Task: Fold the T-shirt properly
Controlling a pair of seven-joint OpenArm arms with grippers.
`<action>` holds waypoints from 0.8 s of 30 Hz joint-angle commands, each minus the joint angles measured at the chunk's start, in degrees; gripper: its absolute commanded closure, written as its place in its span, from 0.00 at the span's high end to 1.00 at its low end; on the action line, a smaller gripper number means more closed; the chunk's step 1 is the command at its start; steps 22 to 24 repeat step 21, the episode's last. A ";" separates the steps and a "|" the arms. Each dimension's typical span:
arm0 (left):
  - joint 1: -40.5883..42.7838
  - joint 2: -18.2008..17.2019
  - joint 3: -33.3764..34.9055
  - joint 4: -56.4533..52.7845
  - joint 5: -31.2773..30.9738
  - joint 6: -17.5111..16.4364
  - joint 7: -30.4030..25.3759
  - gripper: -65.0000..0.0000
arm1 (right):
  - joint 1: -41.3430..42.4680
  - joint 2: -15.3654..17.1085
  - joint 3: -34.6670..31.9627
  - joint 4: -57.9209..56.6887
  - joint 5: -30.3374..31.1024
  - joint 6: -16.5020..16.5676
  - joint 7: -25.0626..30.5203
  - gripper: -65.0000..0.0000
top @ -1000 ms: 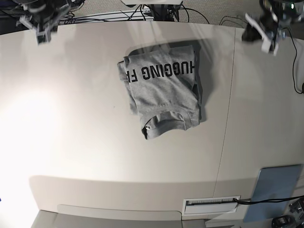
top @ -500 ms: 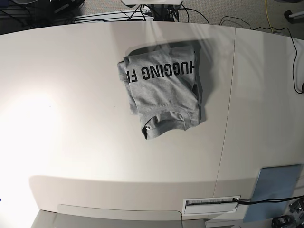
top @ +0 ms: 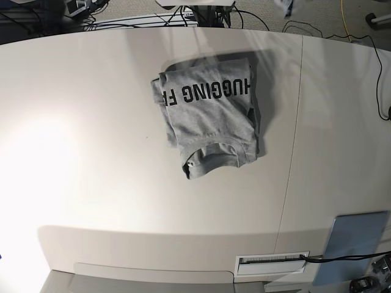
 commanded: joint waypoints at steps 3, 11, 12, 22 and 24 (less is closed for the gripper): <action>-3.65 1.09 0.94 -4.59 0.33 2.16 0.79 0.20 | 3.50 0.17 -1.31 -2.54 -0.26 0.44 -2.05 0.00; -9.68 2.47 0.94 -13.05 1.81 2.97 0.94 0.20 | 6.12 0.17 -10.60 -3.30 -0.26 0.26 -2.78 0.00; -9.68 2.47 0.94 -13.07 1.79 2.95 0.92 0.20 | 6.10 0.17 -11.76 -3.30 -0.26 0.20 -2.80 0.00; -9.81 2.47 0.94 -13.07 1.81 2.97 -0.20 0.20 | 6.14 0.02 -15.76 -3.30 0.57 0.11 -0.46 0.00; -9.81 2.47 0.94 -13.07 1.81 2.97 -0.20 0.20 | 6.14 0.02 -15.76 -3.30 0.57 0.11 -0.46 0.00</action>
